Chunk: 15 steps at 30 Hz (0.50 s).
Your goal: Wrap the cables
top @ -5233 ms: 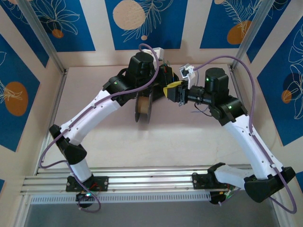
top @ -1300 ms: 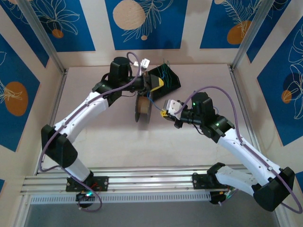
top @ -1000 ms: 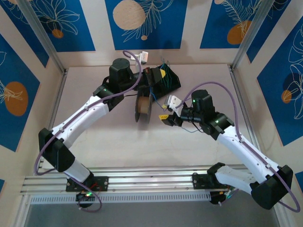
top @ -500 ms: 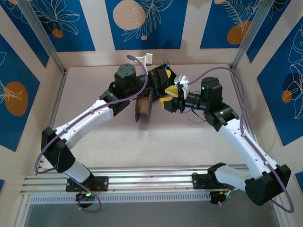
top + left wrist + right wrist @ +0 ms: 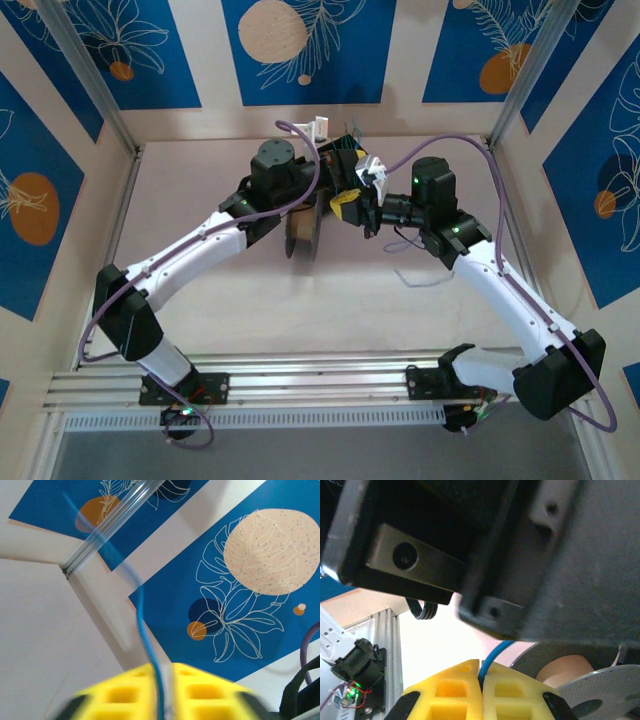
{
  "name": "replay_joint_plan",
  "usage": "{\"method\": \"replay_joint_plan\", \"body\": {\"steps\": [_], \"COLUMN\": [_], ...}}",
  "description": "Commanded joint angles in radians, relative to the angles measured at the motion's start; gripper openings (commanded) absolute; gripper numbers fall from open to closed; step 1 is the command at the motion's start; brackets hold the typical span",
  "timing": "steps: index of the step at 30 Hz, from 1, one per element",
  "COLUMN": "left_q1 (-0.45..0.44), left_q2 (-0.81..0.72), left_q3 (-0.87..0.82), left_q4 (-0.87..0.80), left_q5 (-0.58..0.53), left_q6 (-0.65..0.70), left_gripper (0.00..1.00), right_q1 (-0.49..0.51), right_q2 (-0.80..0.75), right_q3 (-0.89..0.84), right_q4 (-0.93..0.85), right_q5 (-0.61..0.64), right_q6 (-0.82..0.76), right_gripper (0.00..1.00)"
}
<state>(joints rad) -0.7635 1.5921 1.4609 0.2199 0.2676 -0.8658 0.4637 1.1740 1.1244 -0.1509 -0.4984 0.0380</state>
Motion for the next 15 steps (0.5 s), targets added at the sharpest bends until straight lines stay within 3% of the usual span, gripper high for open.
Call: {"method": "replay_joint_plan", "body": {"steps": [1,3,11,15], "left_q1": [-0.001,0.006,0.159,0.218], "left_q2": [-0.051,-0.101,-0.288,-0.394], "left_q3": [-0.013,-0.026,-0.068,-0.092], "left_q4": [-0.003,-0.090,-0.529,-0.756], "left_q5": [-0.016,-0.052,0.018,-0.034], "left_q6": [-0.001,0.028,0.072,0.159], "left_gripper": [0.67,0.99,1.00,1.00], "right_q1": [-0.007,-0.015,-0.033,0.013], "right_q2": [-0.037,-0.057,-0.116,-0.097], "right_q3": [-0.031,-0.051,-0.125,-0.140], "right_q4": [-0.026,-0.060,-0.160,-0.187], "right_q5": [-0.001,-0.014,-0.076,-0.080], "right_q6": [-0.071,-0.121,-0.267,-0.290], "right_gripper": [0.00,0.00,0.00,0.00]}}
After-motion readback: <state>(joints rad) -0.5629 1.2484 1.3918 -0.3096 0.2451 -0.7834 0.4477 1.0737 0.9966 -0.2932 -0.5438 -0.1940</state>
